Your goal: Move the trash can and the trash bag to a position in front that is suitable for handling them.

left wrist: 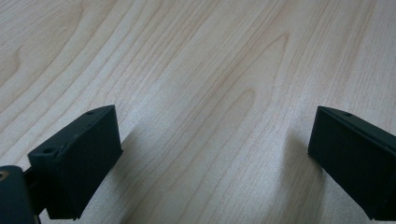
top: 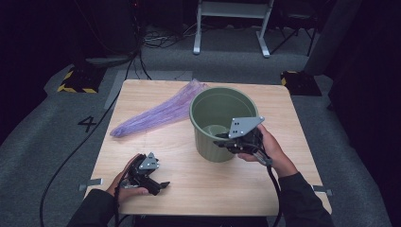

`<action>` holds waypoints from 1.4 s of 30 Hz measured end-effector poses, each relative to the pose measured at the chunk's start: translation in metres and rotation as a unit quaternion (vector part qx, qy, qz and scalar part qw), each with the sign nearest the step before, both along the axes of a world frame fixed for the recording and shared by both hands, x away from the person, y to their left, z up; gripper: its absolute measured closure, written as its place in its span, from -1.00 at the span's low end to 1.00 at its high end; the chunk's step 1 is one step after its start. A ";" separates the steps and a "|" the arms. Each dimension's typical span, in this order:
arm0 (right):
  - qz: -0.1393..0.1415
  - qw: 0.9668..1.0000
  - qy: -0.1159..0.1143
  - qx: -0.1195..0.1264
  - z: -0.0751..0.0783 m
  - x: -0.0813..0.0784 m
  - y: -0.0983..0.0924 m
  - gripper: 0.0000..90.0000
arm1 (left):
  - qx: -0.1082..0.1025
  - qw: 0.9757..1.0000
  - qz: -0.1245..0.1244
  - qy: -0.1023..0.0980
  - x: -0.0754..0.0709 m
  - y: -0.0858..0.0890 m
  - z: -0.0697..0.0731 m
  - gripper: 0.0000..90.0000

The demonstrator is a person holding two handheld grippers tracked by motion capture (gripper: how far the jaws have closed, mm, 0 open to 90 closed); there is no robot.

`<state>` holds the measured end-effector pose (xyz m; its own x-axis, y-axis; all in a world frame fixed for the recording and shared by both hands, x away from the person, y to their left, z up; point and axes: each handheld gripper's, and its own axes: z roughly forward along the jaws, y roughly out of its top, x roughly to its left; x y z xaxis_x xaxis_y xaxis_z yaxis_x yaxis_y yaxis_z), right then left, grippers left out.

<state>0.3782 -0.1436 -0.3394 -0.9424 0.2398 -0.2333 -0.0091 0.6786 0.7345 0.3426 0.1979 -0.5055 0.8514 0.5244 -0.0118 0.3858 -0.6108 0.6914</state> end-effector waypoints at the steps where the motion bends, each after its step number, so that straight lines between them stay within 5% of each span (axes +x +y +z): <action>1: -0.001 1.000 -0.002 0.002 0.000 -0.007 -0.001 0.69 | 0.000 1.000 0.000 0.000 0.000 0.000 0.000 -0.95; 19: 0.035 0.999 -0.023 0.007 0.000 -0.052 -0.002 0.68 | 0.001 1.000 0.000 0.000 0.000 0.000 0.000 -0.95; 24: 0.037 0.998 -0.030 0.034 0.004 -0.060 -0.005 0.54 | 0.000 1.000 0.000 0.000 0.000 0.000 0.000 -0.95; 25: 0.033 0.998 -0.035 0.047 0.007 -0.062 -0.008 0.36 | 0.000 1.000 0.000 0.000 0.000 0.000 0.000 -0.95; 33: -0.006 0.995 -0.038 0.092 0.011 -0.066 -0.032 -0.06 | 0.001 1.000 0.000 0.000 0.000 0.000 0.000 -0.95; 42: -0.093 0.985 -0.047 0.134 0.004 -0.065 -0.080 -0.43 | 0.001 1.000 0.009 -0.001 0.006 0.003 0.000 -0.95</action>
